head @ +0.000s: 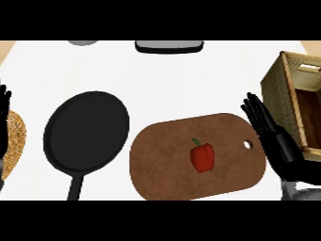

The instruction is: Pick the bell pepper from the cutting board and place it in the basket

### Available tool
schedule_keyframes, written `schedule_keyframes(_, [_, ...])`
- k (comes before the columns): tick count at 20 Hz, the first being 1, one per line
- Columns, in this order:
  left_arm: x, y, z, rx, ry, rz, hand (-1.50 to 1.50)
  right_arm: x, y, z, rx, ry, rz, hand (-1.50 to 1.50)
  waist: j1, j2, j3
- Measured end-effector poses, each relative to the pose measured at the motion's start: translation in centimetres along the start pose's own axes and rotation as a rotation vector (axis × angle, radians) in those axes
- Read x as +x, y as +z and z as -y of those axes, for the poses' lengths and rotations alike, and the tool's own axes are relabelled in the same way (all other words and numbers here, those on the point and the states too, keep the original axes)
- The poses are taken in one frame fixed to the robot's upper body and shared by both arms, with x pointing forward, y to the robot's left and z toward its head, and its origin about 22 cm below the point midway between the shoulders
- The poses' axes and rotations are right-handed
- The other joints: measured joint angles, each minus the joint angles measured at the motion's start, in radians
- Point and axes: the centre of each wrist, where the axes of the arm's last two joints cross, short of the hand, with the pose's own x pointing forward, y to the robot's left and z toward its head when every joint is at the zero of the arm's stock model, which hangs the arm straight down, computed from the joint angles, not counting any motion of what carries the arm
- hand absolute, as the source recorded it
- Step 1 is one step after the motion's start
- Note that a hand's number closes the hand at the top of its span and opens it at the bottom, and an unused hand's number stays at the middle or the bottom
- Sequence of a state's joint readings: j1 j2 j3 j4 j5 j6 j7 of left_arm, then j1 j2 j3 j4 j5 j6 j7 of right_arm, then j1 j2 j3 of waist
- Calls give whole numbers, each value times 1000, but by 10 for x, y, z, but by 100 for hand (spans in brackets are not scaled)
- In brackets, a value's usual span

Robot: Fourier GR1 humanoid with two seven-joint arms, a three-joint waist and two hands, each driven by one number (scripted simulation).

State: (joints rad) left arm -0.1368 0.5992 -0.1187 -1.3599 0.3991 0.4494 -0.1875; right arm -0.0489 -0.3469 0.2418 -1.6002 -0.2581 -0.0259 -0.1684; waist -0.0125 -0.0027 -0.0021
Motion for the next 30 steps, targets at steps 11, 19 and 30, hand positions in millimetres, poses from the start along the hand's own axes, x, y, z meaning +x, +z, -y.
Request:
schedule_keyframes(11, [34, 12, 63, -483, 39, 94, 0, 20, -31, -54, 275, 116, 171, -150, 18, 2, 2])
schedule_keyframes(19, [38, 17, 72, -552, 44, 88, 0, 21, -23, -126, 122, 451, 166, -150, 3, -7, -1])
schedule_keyframes(30, [34, 21, 71, -554, 39, 67, 0, 94, -41, -100, 84, 1065, -72, -150, -17, -18, -6])
